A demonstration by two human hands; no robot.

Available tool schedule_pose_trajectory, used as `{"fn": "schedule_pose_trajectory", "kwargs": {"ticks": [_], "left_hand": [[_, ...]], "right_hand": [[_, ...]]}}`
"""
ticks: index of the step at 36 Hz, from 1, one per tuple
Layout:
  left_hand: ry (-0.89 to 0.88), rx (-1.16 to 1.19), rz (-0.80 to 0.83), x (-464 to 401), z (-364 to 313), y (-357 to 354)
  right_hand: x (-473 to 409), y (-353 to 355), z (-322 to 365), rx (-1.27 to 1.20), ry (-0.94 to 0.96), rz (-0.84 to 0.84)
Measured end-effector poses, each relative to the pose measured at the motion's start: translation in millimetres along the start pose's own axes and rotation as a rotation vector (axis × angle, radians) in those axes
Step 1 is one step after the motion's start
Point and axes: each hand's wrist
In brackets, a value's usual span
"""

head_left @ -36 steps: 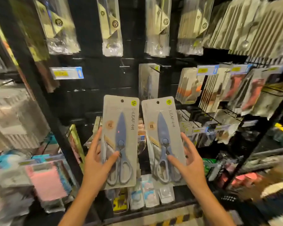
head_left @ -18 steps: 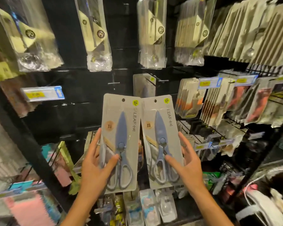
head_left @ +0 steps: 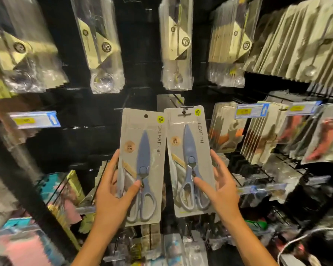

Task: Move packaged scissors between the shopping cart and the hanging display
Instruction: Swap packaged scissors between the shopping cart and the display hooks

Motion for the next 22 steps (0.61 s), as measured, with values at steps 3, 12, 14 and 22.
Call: {"fn": "schedule_pose_trajectory", "kwargs": {"ticks": [3,12,14,22], "left_hand": [[0.007,0.008,-0.006,-2.3,1.4,-4.2],[-0.026,-0.015,-0.022,-7.1,2.4,-10.9],[-0.026,-0.015,-0.029,-8.6,3.6,-11.8],[-0.027,-0.029,-0.025,-14.3,4.2,-14.3]], "right_hand": [[-8.6,3.0,-4.6,-0.018,-0.024,0.031],[-20.4,3.7,-19.5,-0.017,-0.040,0.065],[-22.4,3.4,-22.2,-0.018,-0.041,0.074],[-23.7,-4.9,-42.8,0.191,0.000,0.098]]}}
Point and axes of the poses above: each hand's wrist, its own x-axis away from the middle knuckle, its own y-axis out of the back of the hand, z = x × y, and after that the axes turned 3 degrees about z, right-handed
